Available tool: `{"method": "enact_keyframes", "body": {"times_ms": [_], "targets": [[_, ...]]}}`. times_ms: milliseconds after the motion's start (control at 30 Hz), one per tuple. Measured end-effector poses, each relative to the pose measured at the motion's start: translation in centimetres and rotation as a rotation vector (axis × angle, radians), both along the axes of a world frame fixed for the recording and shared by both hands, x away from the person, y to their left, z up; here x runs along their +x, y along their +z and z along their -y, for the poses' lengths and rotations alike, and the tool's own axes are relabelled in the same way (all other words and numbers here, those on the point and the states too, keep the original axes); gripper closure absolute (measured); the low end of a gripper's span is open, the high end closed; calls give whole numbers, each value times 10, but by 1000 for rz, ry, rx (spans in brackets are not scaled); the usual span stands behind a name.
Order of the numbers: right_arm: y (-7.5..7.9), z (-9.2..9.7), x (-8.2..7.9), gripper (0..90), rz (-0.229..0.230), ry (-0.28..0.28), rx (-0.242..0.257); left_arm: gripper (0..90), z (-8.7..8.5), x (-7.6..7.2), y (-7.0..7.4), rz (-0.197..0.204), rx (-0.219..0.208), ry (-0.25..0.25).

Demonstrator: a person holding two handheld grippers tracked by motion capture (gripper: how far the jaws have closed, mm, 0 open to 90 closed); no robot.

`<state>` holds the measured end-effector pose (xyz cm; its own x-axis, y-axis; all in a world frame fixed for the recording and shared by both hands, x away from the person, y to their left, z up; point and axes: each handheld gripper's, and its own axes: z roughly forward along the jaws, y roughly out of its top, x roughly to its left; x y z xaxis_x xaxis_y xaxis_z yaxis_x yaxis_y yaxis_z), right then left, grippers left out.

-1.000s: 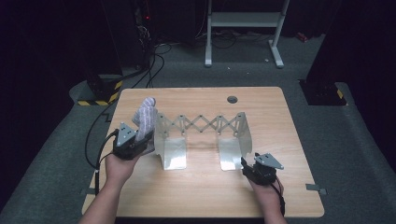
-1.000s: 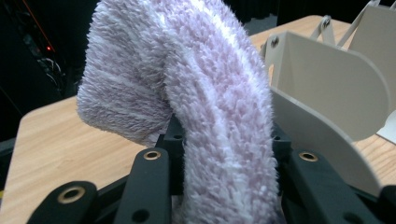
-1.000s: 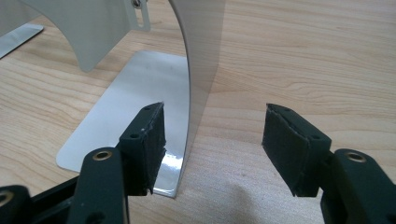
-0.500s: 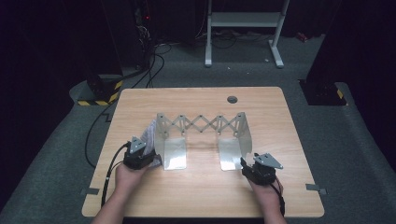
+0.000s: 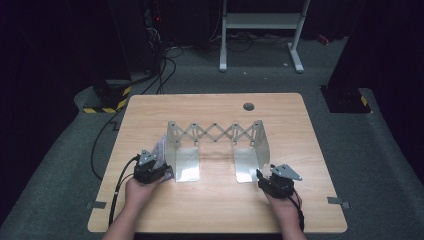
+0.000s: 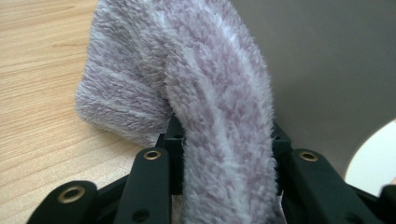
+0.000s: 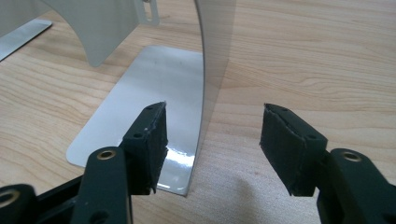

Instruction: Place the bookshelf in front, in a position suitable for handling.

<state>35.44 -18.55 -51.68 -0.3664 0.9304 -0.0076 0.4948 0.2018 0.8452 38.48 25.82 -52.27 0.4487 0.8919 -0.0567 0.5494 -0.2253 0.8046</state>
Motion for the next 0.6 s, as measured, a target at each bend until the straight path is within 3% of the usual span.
{"method": "enact_keyframes", "body": {"times_ms": [267,467,533,567,600], "targets": [[1,-1,-1,414,-1,2,-3,636,0,2,19,58,-22,1],[0,-2,-3,414,-3,-5,-4,639,-3,7,44,112,-11,-9],[-1,-2,-3,414,-1,-3,-5,639,-2,4,62,157,3,-13],[-1,-2,-3,414,-1,-3,-5,639,-2,4,62,157,3,-13],[-1,-2,-3,414,-3,-2,-3,639,-1,2,71,177,2,-11]]}}
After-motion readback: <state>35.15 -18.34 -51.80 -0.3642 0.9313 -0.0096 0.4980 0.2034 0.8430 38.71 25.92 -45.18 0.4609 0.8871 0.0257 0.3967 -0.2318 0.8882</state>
